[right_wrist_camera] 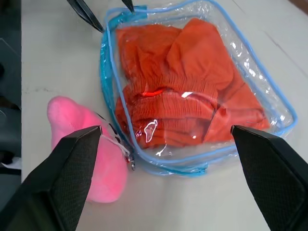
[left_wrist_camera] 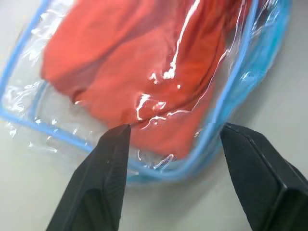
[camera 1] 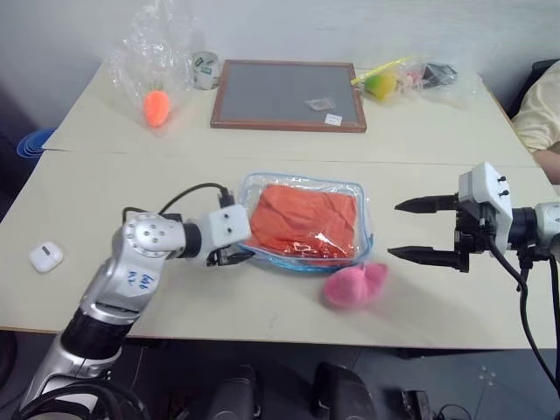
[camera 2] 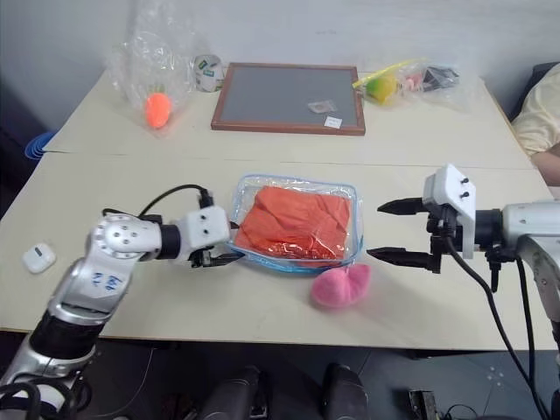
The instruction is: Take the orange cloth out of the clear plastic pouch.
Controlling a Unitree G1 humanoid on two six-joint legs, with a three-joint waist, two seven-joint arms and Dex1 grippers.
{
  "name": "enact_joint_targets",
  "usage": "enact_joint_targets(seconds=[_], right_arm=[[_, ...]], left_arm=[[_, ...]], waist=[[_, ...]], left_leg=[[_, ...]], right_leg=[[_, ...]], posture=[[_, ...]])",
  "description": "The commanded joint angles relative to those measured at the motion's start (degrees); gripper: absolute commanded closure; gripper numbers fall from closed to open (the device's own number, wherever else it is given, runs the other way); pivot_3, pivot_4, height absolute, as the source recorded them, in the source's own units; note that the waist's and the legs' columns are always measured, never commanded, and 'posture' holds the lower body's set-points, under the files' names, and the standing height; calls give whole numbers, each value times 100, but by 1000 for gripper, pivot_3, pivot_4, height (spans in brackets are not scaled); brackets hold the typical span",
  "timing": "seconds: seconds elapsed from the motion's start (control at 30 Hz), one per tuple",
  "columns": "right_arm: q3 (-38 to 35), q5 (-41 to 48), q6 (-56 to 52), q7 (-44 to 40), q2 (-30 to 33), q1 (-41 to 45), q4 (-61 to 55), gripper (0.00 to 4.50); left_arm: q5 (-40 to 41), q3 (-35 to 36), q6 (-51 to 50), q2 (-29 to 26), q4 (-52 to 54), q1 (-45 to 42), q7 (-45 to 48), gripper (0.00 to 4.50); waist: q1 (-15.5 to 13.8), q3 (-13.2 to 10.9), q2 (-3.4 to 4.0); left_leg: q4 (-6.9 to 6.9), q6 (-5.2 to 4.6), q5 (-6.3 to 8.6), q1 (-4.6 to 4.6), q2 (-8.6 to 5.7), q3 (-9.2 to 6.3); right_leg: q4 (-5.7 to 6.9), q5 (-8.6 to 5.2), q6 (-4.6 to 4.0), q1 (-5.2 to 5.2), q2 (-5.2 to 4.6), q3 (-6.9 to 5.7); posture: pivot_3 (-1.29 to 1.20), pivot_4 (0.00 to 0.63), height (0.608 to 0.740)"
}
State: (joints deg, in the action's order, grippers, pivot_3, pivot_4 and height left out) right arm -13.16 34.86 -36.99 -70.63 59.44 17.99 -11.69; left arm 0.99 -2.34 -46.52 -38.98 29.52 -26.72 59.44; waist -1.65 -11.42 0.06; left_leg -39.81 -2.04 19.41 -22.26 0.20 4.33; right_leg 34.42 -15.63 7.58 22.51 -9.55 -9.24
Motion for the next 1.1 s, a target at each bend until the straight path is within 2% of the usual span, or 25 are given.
enact_joint_targets(seconds=[0.03, 0.13, 0.23, 0.3, 0.37, 0.43, 0.53, 0.63, 0.83, 0.87, 1.0, 1.03, 1.1], right_arm=[[-543, 352, -304, -187, 135, -528, 2, 0], [-536, 223, -162, -362, 76, -1354, -170, 0], [-405, 308, -176, -341, -69, -1793, -418, 0], [-246, 469, -279, -268, -237, -1906, -618, 0], [212, 429, -280, -101, -565, -1890, -790, 0], [721, 319, -373, 257, -1043, -1615, -774, 0], [1046, 287, -537, 658, -1515, -1258, -618, 0], [1187, 401, -737, 923, -1804, -1131, -637, 530], [1102, 947, -1010, 962, -1902, -1173, -1099, 2586], [1172, 941, -1020, 1000, -1936, -1135, -1117, 3039], [1711, 660, -933, 1244, -2257, -821, -1030, 4235], [1842, 530, -852, 1285, -2305, -766, -996, 4452], [2014, 264, -735, 1442, -2371, -637, -883, 4452]], left_arm=[[1302, 1152, -1175, -269, 981, 125, 482, 1603], [2331, 2151, -1725, -762, 1463, 580, 1043, 1603], [2845, 2692, -1675, -1159, 1573, 1025, 1243, 1603], [2954, 2806, -1360, -1403, 1522, 1305, 1338, 1603], [2945, 2723, -809, -1481, 1440, 1479, 1372, 1603], [3158, 2610, -575, -1476, 1383, 1494, 1388, 1603], [3481, 2519, -487, -1479, 1333, 1402, 1261, 1603], [3636, 2441, -381, -1593, 1217, 1328, 1144, 1561], [3471, 2182, 121, -1789, 951, 1390, 921, 1561], [3505, 2152, 154, -1807, 924, 1379, 891, 1561], [3543, 1971, 296, -1829, 783, 1194, 713, 1561], [3554, 1939, 316, -1839, 764, 1160, 677, 1561], [3573, 1883, 346, -1848, 743, 1107, 609, 1561]], waist=[[-2, 0, 0], [12, 0, 0], [18, 0, 1], [21, 0, 1], [22, 1, -1], [25, 3, -4], [24, 0, 3], [23, 1, 0], [24, 1, 1], [24, 1, 1], [30, 1, 1], [32, 1, 1], [32, 1, 1]], left_leg=[[-2, 0, 0, 2, 0, -2], [-2, 2, 1, 5, 2, -8], [-4, 3, 1, 11, 1, -6], [-14, 4, 1, 15, 2, -6], [-15, 8, 0, 20, 3, -6], [-15, 14, 3, 25, 6, -6], [-16, 15, 3, 20, 2, -6], [-15, 15, 3, 18, 3, -6], [-13, 15, 3, 17, 4, -3], [-13, 14, 3, 17, 4, -3], [-12, 15, 4, 17, 5, -2], [-11, 16, 4, 17, 6, -2], [-11, 16, 4, 14, 5, 1]], right_leg=[[1, 0, 0, -2, 0, 0], [3, -1, -1, -6, 1, 2], [7, -1, -2, -7, 1, 7], [17, -1, -2, -10, 1, 10], [22, -1, -5, -12, 1, 13], [24, -3, -11, -14, 3, 13], [27, -2, -13, -6, 2, 18], [26, -1, -13, -4, 2, 16], [24, -2, -13, -3, 6, 14], [25, -2, -13, -3, 6, 15], [27, -2, -14, 1, 8, 16], [28, -3, -15, 3, 8, 16], [28, -3, -15, 7, 8, 19]], posture=[[0, 150, 740], [0, 150, 740], [0, 150, 740], [0, 150, 740], [0, 150, 740], [0, 150, 740], [0, 150, 740], [0, 150, 740], [0, 150, 740], [0, 150, 740], [0, 150, 740], [0, 150, 740], [0, 150, 740]])
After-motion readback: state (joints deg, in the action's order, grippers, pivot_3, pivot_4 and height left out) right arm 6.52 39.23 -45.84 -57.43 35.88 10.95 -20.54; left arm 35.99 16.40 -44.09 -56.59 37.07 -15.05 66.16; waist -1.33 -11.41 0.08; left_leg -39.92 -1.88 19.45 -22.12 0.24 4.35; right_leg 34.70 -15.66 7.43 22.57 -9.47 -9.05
